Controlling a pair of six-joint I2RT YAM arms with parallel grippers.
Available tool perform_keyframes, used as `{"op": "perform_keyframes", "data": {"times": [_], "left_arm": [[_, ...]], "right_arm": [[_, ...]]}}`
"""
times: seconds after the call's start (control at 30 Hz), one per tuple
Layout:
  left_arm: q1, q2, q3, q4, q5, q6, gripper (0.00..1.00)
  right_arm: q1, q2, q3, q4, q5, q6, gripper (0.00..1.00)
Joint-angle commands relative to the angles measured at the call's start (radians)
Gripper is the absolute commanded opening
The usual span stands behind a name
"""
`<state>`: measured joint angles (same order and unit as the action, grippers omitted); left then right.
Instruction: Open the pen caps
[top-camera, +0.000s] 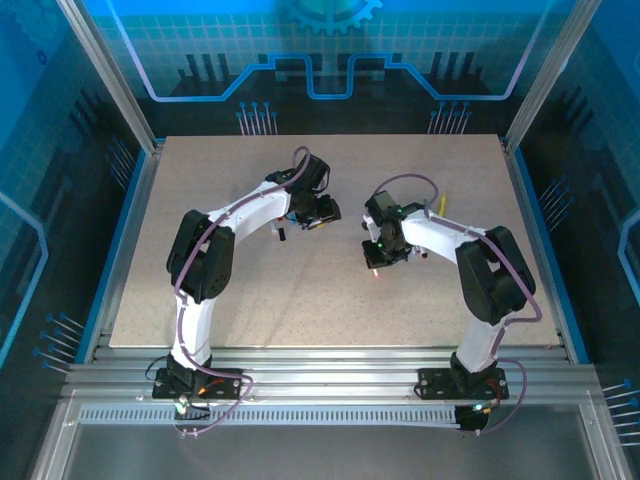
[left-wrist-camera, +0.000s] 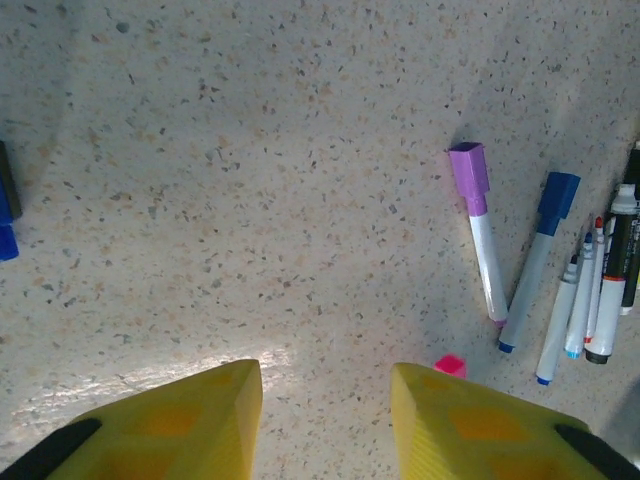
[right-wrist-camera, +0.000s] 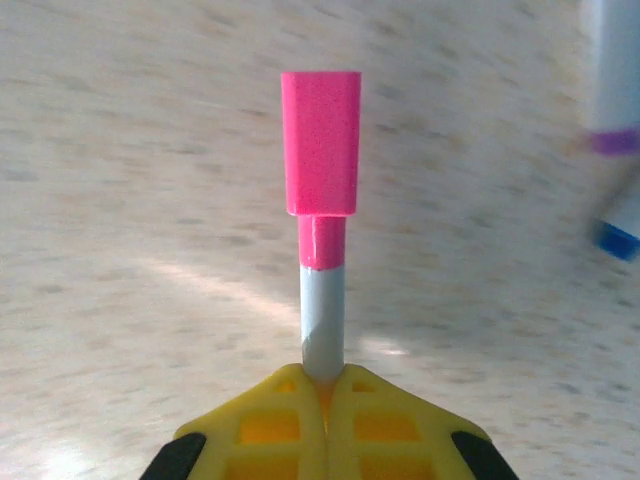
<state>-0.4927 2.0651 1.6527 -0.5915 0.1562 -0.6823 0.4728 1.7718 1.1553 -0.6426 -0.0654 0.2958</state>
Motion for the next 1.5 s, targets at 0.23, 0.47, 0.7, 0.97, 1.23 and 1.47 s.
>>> {"op": "perform_keyframes", "data": {"times": [0.23, 0.47, 0.7, 0.97, 1.23, 1.47], "left_arm": [[-0.009, -0.056, -0.023, 0.039, 0.054, -0.051, 0.46], [-0.025, -0.056, -0.027, 0.043, 0.056, -0.057, 0.46], [-0.031, -0.063, -0.033, 0.049, 0.057, -0.063, 0.45], [-0.036, -0.056, -0.041, 0.056, 0.063, -0.063, 0.40], [-0.035, -0.054, -0.042, 0.053, 0.058, -0.062, 0.00], [-0.036, -0.065, -0.048, 0.064, 0.062, -0.065, 0.00]], "right_arm": [[0.031, -0.067, 0.052, 0.110, -0.276, 0.066, 0.00], [0.041, -0.029, 0.095, 0.129, -0.296, 0.092, 0.00], [0.042, -0.009, 0.119, 0.142, -0.286, 0.113, 0.00], [0.041, 0.009, 0.144, 0.180, -0.302, 0.150, 0.00], [0.042, 0.014, 0.137, 0.190, -0.311, 0.154, 0.00], [0.041, -0.002, 0.086, 0.214, -0.319, 0.157, 0.11]]}}
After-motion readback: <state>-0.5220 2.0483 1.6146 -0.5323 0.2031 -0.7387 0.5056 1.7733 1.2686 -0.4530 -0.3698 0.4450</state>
